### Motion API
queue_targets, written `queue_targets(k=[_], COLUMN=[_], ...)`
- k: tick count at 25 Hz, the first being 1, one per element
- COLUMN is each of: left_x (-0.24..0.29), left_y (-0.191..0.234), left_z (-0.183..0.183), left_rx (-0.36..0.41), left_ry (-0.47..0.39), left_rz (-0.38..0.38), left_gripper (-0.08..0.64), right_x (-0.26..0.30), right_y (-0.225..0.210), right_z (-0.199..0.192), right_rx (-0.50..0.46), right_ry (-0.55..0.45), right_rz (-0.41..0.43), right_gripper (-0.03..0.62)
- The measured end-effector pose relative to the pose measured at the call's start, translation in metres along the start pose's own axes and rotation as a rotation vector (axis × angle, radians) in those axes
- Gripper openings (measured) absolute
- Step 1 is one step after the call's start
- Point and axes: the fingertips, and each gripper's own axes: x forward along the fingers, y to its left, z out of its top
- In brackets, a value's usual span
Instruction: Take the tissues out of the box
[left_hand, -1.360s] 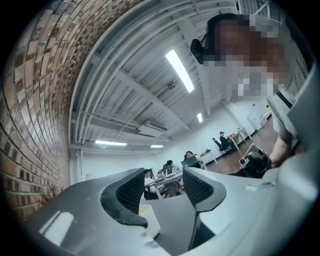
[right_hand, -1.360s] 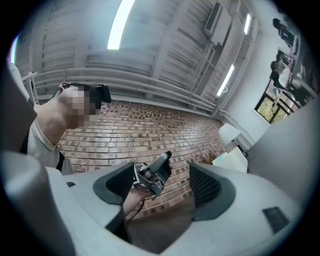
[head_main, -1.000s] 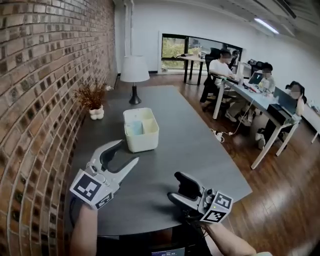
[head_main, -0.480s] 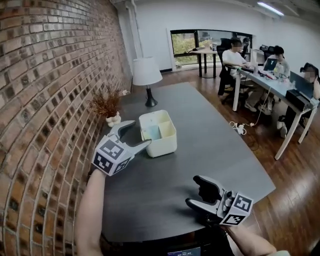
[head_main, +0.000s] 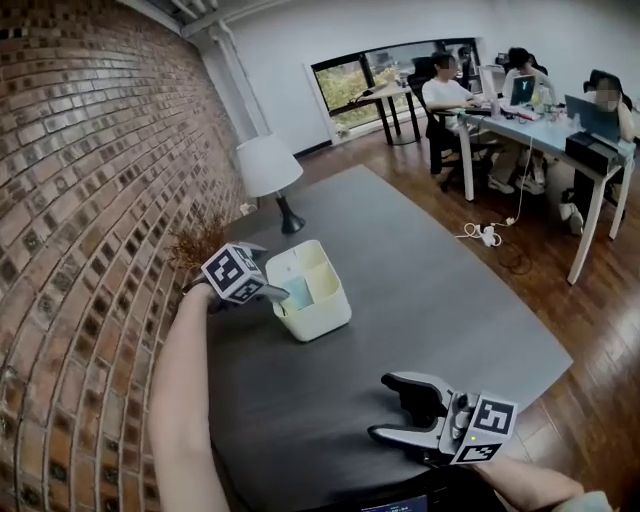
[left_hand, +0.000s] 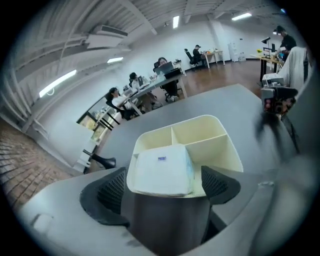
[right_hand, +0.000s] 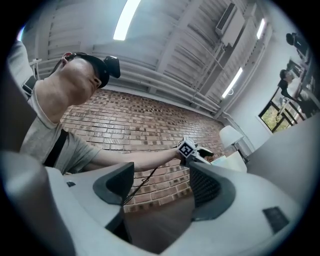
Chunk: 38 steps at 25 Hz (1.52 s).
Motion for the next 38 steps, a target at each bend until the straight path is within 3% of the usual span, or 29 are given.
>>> queue_targets(k=[3, 7, 13, 20, 26, 30, 33, 38], left_x=[0.017, 0.048, 0.072, 0.07, 0.046, 0.007, -0.04, -0.137], left_y=[-0.001, -0.002, -0.009, -0.007, 0.008, 0.022, 0.027, -0.014], left_z=[0.003, -0.008, -0.009, -0.009, 0.003, 0.017, 0.038, 0.068], left_rx=[0.01, 0.045, 0.028, 0.068, 0.075, 0.075, 0.101, 0.036], left_ry=[0.052, 0.175, 0.194, 0.216, 0.211, 0.156, 0.057, -0.318], left_rz=[-0.095, -0.15, -0.218, -0.198, -0.118, -0.038, 0.048, 0.154], left_gripper=[0.517, 0.535, 0.563, 0.521, 0.52, 0.518, 0.518, 0.518], right_x=[0.001, 0.0, 0.002, 0.004, 0.003, 0.004, 0.004, 0.001], right_y=[0.0, 0.0, -0.001, -0.003, 0.0, 0.0, 0.0, -0.003], right_z=[0.001, 0.0, 0.0, 0.0, -0.002, -0.002, -0.001, 0.002], right_rx=[0.01, 0.004, 0.024, 0.037, 0.021, 0.016, 0.006, -0.002], right_ry=[-0.005, 0.007, -0.009, -0.017, -0.012, -0.011, -0.015, -0.027], right_rz=[0.002, 0.012, 0.015, 0.015, 0.016, 0.014, 0.013, 0.001], right_gripper=[0.36, 0.36, 0.36, 0.36, 0.36, 0.36, 0.36, 0.359])
